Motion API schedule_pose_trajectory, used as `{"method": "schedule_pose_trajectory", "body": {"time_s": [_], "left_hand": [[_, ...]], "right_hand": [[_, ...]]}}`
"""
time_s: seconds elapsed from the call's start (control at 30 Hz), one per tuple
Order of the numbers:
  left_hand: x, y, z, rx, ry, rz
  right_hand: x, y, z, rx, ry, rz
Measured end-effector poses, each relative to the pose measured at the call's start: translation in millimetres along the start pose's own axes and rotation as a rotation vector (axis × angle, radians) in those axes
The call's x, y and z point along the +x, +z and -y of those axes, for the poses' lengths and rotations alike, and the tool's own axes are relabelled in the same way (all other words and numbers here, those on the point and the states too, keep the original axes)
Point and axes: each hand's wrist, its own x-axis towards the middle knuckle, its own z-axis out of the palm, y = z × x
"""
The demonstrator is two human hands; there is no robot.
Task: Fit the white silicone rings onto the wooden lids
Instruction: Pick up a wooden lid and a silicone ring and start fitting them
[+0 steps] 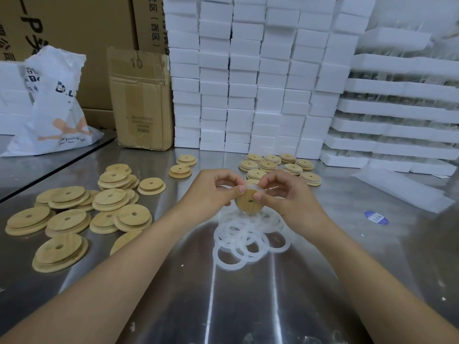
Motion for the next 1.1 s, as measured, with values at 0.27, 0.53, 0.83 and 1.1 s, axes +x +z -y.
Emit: {"method": "schedule_pose_trajectory", "body": {"time_s": [0.27,0.53,0.83,1.1], "left_hand": [[-2,-1,1,0.000,0.078,0.038],[-1,0,2,0.010,0.145,0.025],[2,-1,2,0.139,0.212,0.052],[1,-3,1,-0.149,0.156,-0.062]], "right_hand": [[-1,-4,3,0.096,0.009,0.029],[-1,-7,5,0.053,0.050,0.021],[-4,-4,12,0.003,0.153,-0.003],[-3,-13,16,0.104,0.162,0.005]]}}
